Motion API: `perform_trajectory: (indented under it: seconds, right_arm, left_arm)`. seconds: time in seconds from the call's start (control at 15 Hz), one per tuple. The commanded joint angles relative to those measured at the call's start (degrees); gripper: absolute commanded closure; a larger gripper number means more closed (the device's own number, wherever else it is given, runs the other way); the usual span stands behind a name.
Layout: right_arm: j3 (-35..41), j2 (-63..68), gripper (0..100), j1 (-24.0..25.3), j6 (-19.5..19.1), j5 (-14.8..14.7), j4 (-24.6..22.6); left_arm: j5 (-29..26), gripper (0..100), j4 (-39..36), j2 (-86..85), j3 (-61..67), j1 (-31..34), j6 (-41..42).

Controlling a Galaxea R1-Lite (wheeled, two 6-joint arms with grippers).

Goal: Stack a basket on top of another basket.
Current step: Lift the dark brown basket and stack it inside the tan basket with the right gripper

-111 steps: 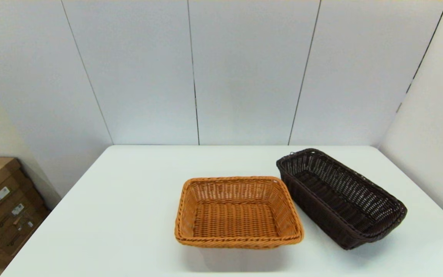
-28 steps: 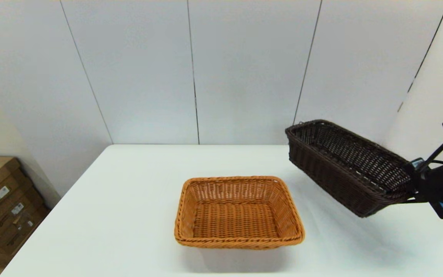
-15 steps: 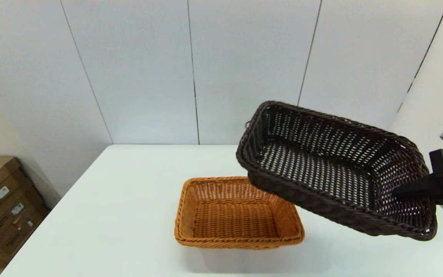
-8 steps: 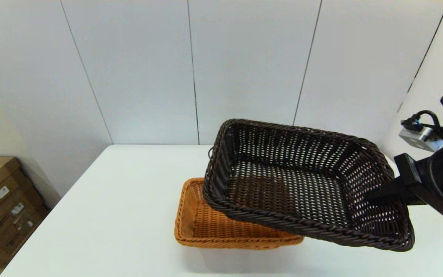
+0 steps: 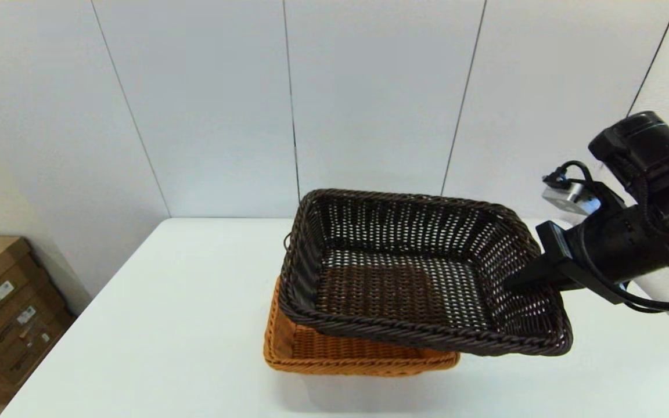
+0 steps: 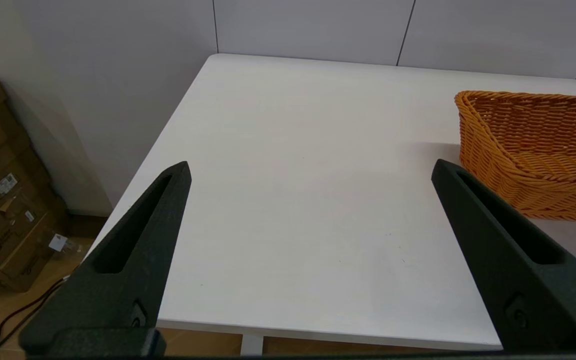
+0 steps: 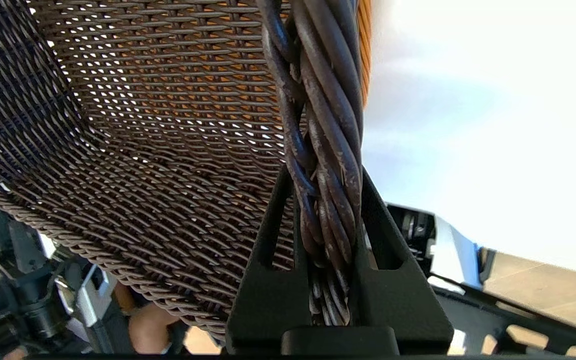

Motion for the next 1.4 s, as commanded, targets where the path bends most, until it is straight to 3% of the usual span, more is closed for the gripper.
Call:
perform_trajectory:
  seconds: [0.07,0.47,0.73,1.4]
  right_arm:
    - [-3.5,5.5,100,3.1,-0.9,0.2,0.4]
    - [-9.8,15.5,100,5.6,-5.5,0.3,0.4]
    - [-17.4,22.2,100,6.3,-5.1,0.3,4.2]
    - [-22.9,28.2,100,6.3,-5.1,0.3,4.7]
  left_arm:
    - [0.0,0,0.0,0.0,0.0,0.0,0.0]
    - [0.0,0,0.0,0.0,0.0,0.0,0.0]
    - [0.0,0,0.0,0.0,0.0,0.0,0.0]
    - [0.0,0,0.0,0.0,0.0,0.0,0.0]
